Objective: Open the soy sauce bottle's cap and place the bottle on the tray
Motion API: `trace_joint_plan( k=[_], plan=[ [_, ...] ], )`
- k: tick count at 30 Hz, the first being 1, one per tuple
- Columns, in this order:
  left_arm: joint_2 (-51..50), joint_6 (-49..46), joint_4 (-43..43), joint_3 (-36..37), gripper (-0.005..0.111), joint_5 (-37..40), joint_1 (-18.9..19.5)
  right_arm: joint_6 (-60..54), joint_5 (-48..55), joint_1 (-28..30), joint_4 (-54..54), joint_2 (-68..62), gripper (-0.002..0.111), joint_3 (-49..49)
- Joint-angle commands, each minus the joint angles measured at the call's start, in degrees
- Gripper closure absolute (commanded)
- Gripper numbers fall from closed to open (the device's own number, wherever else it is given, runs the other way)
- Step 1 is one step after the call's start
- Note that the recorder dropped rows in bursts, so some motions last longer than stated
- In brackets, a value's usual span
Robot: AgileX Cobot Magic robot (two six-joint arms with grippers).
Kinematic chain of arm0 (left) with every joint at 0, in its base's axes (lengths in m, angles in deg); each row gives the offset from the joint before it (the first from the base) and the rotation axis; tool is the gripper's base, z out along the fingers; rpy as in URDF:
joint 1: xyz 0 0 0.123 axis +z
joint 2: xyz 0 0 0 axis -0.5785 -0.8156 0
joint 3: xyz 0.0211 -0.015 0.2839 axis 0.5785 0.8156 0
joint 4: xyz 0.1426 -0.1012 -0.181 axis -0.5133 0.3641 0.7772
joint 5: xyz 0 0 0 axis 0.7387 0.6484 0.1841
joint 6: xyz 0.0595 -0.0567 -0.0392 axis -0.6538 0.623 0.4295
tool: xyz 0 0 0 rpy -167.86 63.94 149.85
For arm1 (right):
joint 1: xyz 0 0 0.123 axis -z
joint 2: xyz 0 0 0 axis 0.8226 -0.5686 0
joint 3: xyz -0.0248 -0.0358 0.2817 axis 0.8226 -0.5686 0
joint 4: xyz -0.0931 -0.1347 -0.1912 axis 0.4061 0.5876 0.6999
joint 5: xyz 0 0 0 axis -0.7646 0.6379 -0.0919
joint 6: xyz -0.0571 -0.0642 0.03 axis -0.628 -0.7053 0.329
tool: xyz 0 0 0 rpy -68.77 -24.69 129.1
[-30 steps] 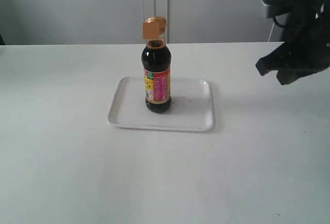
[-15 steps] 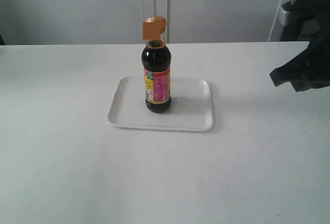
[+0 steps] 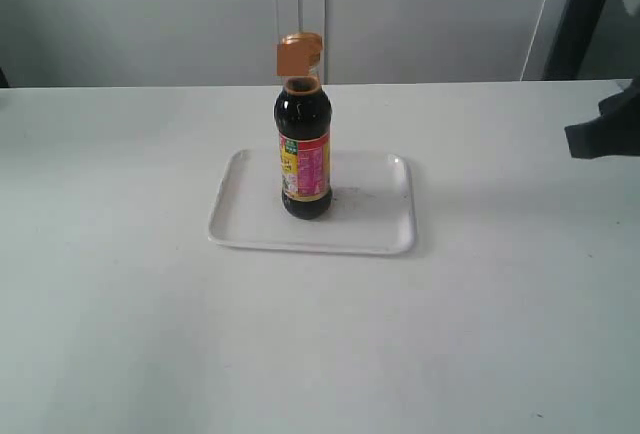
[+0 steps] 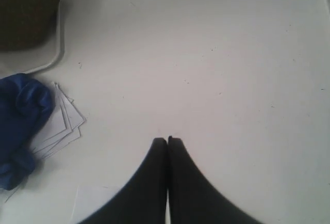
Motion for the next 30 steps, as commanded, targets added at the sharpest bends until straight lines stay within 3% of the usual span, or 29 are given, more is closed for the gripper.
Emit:
trace_joint_plan(
  k=[1,17,30],
  plan=[
    [4.5,1.2,-0.7,3.4,0.107,-2.1,0.2,-0.9,-6.1,0.3,0.0,5.5,0.108,-3.6],
    [26.7,2.5,-1.3,14.0,0.107,-7.6,0.2,2.5,-22.6,0.3,-0.6,24.0,0.108,-17.4],
    [34.2,6.4,-0.1,17.2,0.107,-16.7,0.2,6.8,-31.3,0.3,-0.6,32.9,0.108,-25.9]
  ],
)
